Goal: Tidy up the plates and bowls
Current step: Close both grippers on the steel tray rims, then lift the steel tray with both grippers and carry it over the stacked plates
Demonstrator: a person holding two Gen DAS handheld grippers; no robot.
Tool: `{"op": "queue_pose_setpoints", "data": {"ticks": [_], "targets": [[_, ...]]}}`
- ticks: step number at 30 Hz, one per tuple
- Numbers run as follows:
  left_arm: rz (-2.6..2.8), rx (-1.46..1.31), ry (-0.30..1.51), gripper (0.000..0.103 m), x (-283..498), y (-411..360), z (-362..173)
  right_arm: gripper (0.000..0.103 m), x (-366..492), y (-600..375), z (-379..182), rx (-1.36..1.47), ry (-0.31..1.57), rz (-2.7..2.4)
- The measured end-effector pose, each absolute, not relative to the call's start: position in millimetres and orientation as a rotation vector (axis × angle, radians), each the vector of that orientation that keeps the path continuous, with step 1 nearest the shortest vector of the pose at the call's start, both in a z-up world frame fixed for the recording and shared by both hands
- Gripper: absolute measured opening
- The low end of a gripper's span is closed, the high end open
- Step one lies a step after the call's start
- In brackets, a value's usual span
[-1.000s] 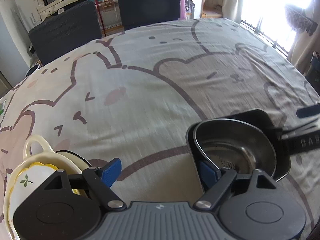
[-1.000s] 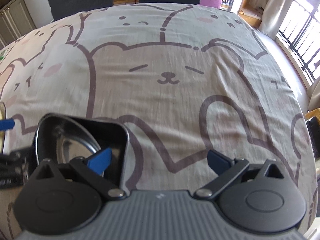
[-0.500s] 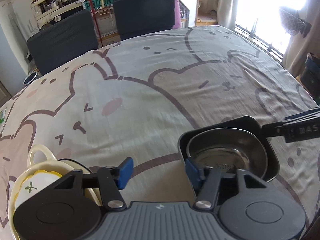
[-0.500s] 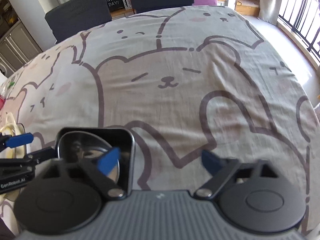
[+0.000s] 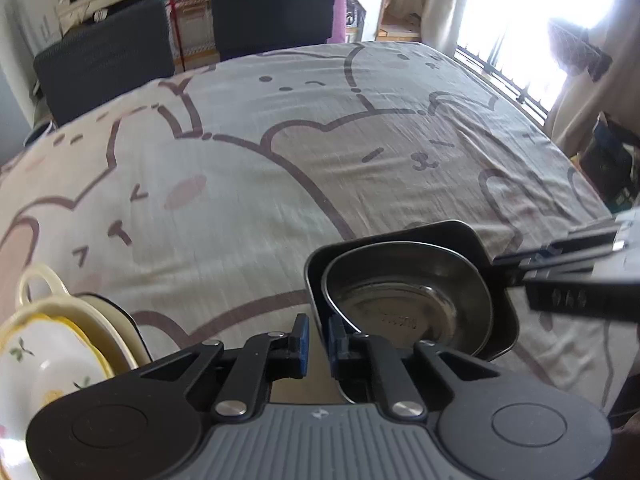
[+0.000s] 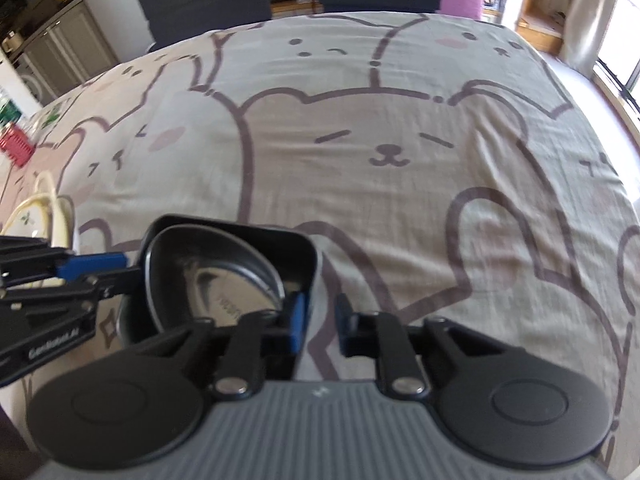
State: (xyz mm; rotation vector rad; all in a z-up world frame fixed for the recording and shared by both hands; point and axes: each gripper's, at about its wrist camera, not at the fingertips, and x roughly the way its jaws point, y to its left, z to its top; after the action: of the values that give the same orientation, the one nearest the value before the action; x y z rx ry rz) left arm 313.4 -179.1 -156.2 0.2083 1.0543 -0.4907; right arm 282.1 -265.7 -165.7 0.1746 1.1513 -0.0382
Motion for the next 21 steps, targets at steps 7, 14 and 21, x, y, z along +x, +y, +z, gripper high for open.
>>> {"op": "queue_pose_setpoints", "data": {"ticks": [7, 14, 21], "targets": [[-0.476, 0.1, 1.127, 0.01, 320.6, -174.4, -169.9, 0.015, 280.1, -261.1, -173.6, 0.204, 1.173, -0.009], [-0.481, -0.052, 1.174, 0.009, 329.1, -158.8, -174.1, 0.011, 281.1, -257.0, -172.8, 0.179, 1.168, -0.019], [-0.495, -0.113, 1.172, 0.008, 330.4, -150.0, -169.6, 0.009, 277.3, -263.1, -163.7, 0.207, 1.128, -0.025]]}}
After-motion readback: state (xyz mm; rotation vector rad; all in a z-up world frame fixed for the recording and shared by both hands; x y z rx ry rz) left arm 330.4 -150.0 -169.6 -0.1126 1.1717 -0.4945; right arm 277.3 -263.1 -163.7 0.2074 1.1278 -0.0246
